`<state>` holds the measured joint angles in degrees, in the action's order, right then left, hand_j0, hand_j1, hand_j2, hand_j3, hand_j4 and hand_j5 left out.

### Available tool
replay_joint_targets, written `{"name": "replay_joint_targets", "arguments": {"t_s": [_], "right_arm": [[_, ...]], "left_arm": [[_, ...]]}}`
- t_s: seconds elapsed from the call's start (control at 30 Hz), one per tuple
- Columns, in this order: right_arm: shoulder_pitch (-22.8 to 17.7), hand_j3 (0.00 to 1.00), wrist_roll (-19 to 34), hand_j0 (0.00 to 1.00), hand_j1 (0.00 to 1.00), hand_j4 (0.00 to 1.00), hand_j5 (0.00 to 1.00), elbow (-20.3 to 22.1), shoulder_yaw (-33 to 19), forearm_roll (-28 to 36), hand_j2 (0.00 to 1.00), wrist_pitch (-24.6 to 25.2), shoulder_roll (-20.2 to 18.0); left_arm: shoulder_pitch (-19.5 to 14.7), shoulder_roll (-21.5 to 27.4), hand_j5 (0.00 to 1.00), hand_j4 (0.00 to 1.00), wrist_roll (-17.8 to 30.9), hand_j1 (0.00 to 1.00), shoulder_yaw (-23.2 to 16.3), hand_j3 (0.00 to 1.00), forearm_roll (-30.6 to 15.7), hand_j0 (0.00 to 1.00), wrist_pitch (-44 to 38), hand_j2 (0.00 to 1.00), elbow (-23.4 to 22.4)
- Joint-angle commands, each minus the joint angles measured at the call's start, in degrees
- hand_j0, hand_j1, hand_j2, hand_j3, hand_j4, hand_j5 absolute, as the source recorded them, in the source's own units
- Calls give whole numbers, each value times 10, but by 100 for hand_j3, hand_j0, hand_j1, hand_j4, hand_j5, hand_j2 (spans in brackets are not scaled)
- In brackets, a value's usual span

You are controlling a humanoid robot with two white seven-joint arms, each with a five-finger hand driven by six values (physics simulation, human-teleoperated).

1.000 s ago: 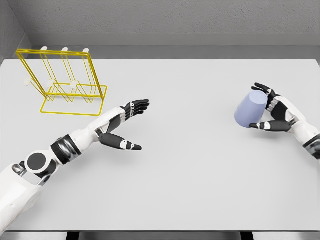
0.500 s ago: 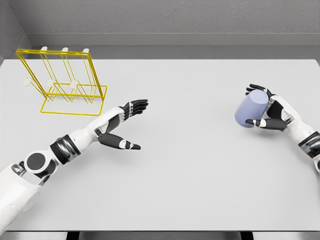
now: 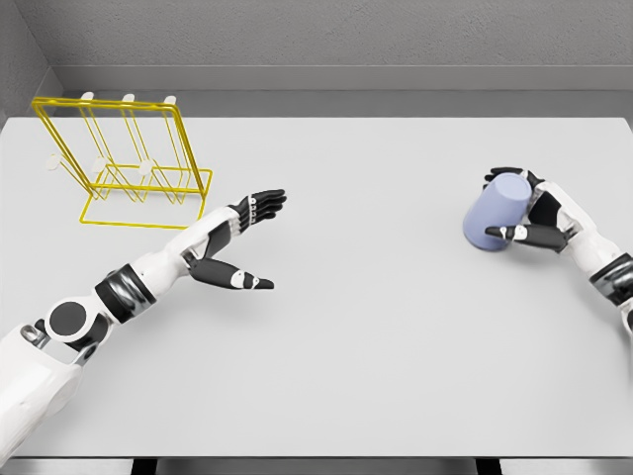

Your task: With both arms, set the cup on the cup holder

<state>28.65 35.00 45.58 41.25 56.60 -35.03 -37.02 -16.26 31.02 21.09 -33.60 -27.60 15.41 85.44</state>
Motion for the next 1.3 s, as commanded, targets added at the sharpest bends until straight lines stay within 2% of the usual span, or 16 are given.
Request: {"name": "replay_joint_targets", "arguments": {"t_s": [0.0,0.13,0.17,0.2,0.3,0.4,0.57,0.67,0.9,1.13,1.27], "right_arm": [[0,69,0,69,69,69,69,4,-1,-1,69,0,-2],[5,69,0,69,69,69,69,16,-1,-2,69,0,-4],[6,69,0,69,69,69,69,23,-1,-2,69,0,-4],[8,67,0,67,67,67,67,30,-1,-2,67,0,-4],[9,67,0,67,67,67,67,44,-1,-2,67,0,-4],[9,67,0,67,67,67,67,70,-1,-2,67,0,-3],[6,68,0,68,68,68,68,109,0,-3,68,0,0],[4,68,0,68,68,68,68,134,4,-12,68,0,2],[6,68,0,68,68,68,68,135,12,-42,68,0,58],[7,67,0,67,67,67,67,133,14,-118,67,0,123],[7,67,0,67,67,67,67,134,21,-119,67,0,133]], "left_arm": [[0,0,100,100,0,100,0,100,-3,100,3,100,-4],[-1,-3,100,100,0,100,0,100,-3,100,8,100,-10],[-1,-5,100,100,0,100,0,100,-3,100,9,100,-17],[-2,-28,100,100,0,100,0,100,-3,100,37,100,-45],[-3,-29,100,100,0,100,0,100,-2,100,52,100,-56],[-4,-30,100,100,-2,100,0,100,31,100,51,100,-56],[-4,-48,100,100,-2,100,2,100,30,100,53,100,-82],[-3,-67,100,100,-2,100,17,100,29,100,53,100,-95],[-3,-73,100,100,-1,100,17,100,30,100,53,100,-101],[-2,-73,100,100,-2,100,16,100,30,100,62,100,-107],[-2,-72,100,100,-1,100,16,100,30,100,62,100,-106]]}}
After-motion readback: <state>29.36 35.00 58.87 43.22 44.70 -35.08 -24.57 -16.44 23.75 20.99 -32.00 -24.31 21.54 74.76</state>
